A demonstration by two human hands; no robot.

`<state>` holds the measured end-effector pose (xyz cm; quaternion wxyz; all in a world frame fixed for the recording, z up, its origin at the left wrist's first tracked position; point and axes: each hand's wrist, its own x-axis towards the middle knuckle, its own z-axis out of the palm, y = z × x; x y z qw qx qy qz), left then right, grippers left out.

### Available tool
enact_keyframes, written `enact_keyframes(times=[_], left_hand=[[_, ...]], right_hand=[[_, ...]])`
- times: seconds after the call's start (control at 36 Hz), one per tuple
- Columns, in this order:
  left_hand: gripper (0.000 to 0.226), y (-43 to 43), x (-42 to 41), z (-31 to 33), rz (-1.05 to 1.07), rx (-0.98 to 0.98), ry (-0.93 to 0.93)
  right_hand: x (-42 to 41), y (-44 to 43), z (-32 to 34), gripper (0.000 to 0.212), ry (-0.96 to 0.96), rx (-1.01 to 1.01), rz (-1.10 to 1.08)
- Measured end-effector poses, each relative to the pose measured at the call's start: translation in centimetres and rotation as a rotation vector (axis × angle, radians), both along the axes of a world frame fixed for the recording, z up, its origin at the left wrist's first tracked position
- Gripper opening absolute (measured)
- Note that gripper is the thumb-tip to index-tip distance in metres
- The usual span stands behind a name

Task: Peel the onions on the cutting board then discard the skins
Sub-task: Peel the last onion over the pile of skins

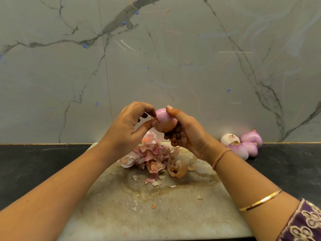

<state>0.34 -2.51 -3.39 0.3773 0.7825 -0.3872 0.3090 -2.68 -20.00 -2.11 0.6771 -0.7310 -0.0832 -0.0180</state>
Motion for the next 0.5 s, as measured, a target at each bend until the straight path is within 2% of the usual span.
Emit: enact_keyframes(times=[0.14,0.31,0.5], left_hand=[[0.007,0.03,0.22,0.04,0.036,0.028,-0.012],[0.014,-0.18,-0.22,-0.03,0.105,0.106,-0.016],[0.021,-0.16,-0.49,-0.04,0.137,0.223,-0.012]], right_hand=[[-0.02,0.12,-0.02,0.057,-0.008,-0.037,-0.015],[0.0,-0.01,-0.11,0.061,0.06,0.014,-0.04],[0.19,-0.53,0.27,0.067,0.151,0.204,-0.039]])
